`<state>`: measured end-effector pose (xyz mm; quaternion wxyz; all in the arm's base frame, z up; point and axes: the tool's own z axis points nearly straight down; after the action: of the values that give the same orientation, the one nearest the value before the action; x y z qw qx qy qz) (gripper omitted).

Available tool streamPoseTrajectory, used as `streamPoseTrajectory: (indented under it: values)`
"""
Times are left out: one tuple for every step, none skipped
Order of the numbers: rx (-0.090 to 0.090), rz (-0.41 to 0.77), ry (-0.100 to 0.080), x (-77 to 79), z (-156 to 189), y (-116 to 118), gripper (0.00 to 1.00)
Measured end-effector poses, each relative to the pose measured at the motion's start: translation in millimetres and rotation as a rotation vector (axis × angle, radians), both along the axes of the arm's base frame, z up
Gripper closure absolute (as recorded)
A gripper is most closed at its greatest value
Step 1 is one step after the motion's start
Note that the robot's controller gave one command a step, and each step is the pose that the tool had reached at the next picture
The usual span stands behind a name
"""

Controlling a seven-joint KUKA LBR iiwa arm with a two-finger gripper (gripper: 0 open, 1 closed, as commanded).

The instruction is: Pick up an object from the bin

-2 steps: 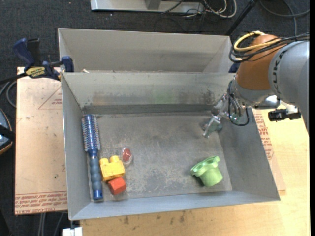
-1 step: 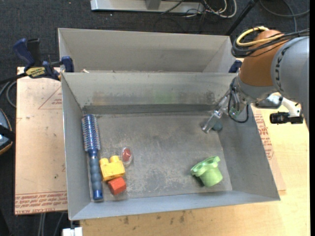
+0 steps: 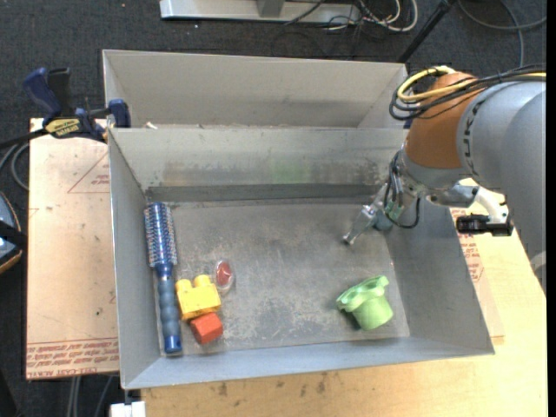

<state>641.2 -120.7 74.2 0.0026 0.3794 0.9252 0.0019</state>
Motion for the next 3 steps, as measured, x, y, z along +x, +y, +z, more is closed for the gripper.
streamPoseTrajectory:
  values:
    - [-0.003, 0.003, 0.002, 1.4, 1.8, 0.0, 0.0]
    - [-0.002, 0.003, 0.0, 2.5, 3.5, 0.9, 1.0]
    - [-0.002, 0.006, 0.001, 4.0, 28.1, 1.0, 1.0]
